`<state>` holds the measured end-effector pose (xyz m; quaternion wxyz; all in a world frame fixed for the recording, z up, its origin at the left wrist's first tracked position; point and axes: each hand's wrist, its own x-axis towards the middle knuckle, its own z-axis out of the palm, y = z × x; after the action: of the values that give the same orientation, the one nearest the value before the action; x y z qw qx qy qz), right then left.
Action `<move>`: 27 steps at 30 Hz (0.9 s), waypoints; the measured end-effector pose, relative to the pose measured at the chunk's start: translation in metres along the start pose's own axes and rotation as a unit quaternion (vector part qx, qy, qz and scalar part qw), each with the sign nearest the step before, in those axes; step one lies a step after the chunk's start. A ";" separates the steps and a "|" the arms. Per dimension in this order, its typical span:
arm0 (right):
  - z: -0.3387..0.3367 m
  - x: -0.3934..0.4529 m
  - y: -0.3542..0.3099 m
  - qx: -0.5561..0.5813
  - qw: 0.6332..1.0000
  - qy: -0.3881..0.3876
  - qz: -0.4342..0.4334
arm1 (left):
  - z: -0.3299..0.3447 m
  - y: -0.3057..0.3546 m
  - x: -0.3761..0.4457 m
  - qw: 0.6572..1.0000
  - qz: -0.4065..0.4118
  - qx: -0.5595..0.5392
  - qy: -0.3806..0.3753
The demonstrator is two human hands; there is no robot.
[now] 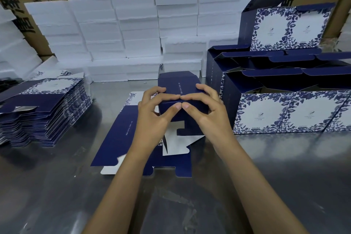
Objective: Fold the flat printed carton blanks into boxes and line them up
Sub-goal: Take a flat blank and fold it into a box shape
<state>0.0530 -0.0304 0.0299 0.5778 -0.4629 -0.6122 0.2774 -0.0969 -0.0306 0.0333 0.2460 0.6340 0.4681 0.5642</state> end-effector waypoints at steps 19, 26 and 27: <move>-0.002 0.003 0.006 0.029 0.999 0.011 0.006 | 0.004 -0.002 0.001 1.000 0.020 -0.005 0.019; -0.008 0.004 0.009 0.074 0.997 -0.018 0.006 | -0.005 -0.003 0.003 0.999 0.016 -0.030 -0.012; -0.008 0.004 0.009 0.070 0.997 -0.018 0.004 | -0.005 -0.003 0.004 0.999 0.019 -0.028 -0.010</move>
<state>0.0636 -0.0243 0.0251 0.5964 -0.4186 -0.6000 0.3301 -0.1031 -0.0275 0.0343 0.2575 0.6415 0.4371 0.5754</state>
